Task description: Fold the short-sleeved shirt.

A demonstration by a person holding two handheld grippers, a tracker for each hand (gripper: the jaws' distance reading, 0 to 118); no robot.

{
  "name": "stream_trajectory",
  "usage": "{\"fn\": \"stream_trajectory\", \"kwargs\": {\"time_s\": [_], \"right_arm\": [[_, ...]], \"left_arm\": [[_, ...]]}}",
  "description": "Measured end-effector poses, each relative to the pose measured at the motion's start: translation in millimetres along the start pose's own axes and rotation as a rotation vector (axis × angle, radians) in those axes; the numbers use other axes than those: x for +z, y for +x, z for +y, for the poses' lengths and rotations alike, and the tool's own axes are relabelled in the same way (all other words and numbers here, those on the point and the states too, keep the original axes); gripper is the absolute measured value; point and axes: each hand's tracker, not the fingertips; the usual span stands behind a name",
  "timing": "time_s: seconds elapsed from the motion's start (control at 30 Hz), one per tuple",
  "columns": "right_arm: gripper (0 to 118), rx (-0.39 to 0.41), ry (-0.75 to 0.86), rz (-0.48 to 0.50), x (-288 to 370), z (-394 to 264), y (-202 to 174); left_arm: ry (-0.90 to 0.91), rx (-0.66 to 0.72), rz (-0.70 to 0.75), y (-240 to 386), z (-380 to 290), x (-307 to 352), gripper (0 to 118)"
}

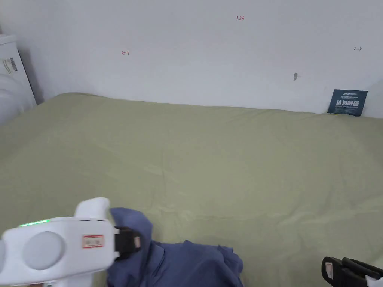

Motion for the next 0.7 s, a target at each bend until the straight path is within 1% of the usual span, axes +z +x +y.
{"fn": "stream_trajectory", "kwargs": {"time_s": [0.1, 0.2, 0.23, 0.3, 0.33, 0.37, 0.4, 0.43, 0.53, 0.6, 0.63, 0.67, 0.7], "right_arm": [[1, -0.006, -0.005, -0.011, 5, -4, 3], [1, -0.021, -0.001, -0.016, 12, -9, 8], [1, -0.025, -0.001, -0.015, 13, -10, 10], [1, -0.024, -0.002, -0.015, 14, -13, 13], [1, -0.024, -0.001, -0.019, 14, -14, 14], [1, -0.025, 0.000, -0.021, 13, -15, 16], [1, -0.030, -0.002, -0.021, 13, -16, 17], [1, -0.041, -0.006, -0.015, 11, -17, 18], [1, -0.046, -0.024, -0.014, 5, -20, 17], [1, -0.039, -0.032, -0.007, 2, -21, 15], [1, -0.039, -0.034, -0.002, 2, -22, 14], [1, -0.038, -0.033, 0.003, 2, -22, 12], [1, -0.038, -0.031, 0.008, 2, -22, 11]], "left_arm": [[-0.098, -0.050, -0.090, 37, -8, -44, 6], [-0.191, -0.031, -0.205, 54, -17, -81, 7], [-0.219, -0.017, -0.250, 57, -22, -88, 14], [-0.260, 0.043, -0.342, 54, -25, -99, 36], [-0.262, 0.072, -0.379, 51, -25, -99, 55], [-0.244, 0.093, -0.414, 50, -26, -94, 71], [-0.229, 0.097, -0.453, 47, -24, -90, 79], [-0.199, 0.110, -0.476, 42, -21, -84, 81], [-0.152, 0.174, -0.547, 16, -18, -73, 81], [-0.140, 0.238, -0.526, -6, -27, -76, 80], [-0.137, 0.292, -0.517, -14, -34, -81, 79], [-0.149, 0.330, -0.531, -22, -42, -89, 72], [-0.169, 0.353, -0.538, -24, -49, -96, 50]]}}
